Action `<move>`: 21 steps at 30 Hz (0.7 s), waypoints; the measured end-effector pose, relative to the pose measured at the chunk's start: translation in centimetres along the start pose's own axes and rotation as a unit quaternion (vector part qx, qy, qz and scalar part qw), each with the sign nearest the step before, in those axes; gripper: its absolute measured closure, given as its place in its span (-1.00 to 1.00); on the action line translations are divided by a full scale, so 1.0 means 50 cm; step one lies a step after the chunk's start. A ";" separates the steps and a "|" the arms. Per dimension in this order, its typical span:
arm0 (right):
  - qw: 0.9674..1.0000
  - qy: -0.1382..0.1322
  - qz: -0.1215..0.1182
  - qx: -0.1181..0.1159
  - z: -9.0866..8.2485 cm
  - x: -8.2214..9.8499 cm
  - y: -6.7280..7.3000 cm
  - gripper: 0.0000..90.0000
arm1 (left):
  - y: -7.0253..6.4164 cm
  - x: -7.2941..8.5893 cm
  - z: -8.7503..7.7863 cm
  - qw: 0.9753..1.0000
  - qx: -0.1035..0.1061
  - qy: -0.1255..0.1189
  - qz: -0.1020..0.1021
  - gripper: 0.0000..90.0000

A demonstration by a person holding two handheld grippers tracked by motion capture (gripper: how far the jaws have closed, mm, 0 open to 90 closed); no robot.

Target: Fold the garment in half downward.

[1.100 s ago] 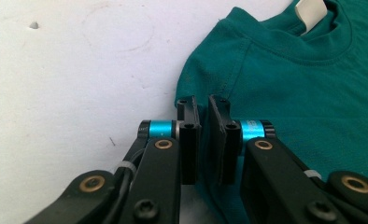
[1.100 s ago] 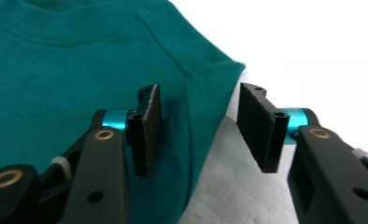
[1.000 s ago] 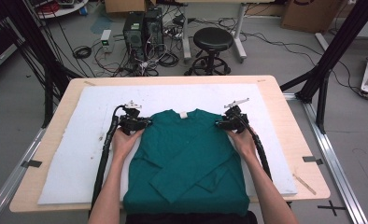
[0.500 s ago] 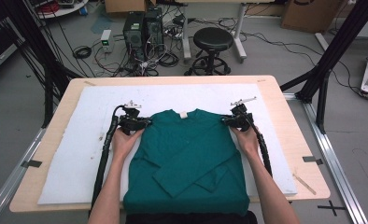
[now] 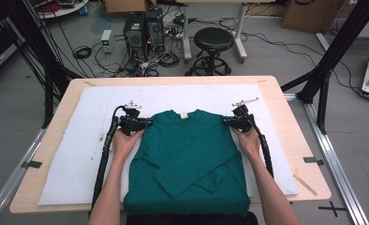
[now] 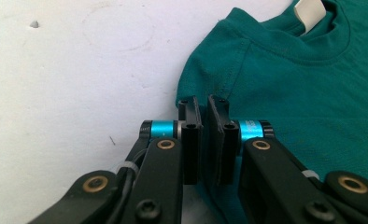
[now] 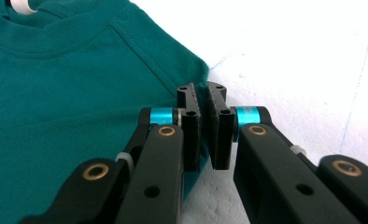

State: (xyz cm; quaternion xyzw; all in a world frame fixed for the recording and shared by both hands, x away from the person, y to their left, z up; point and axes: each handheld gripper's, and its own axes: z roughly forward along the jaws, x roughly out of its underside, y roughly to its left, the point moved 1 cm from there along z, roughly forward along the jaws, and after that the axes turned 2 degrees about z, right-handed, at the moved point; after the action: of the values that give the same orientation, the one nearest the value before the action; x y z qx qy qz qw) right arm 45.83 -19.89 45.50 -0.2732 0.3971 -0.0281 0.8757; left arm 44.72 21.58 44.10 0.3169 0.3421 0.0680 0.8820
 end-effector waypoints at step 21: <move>1.000 -0.024 0.018 -0.002 -0.035 -0.028 0.005 0.92 | -0.013 -0.038 -0.033 0.999 -0.038 -0.009 -0.010 0.91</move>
State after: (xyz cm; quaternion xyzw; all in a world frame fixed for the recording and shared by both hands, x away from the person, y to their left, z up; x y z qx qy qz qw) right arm 43.59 -20.09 45.40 -0.2685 0.3808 -0.0050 0.8848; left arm 42.15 21.28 43.81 0.2803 0.3348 0.0690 0.8970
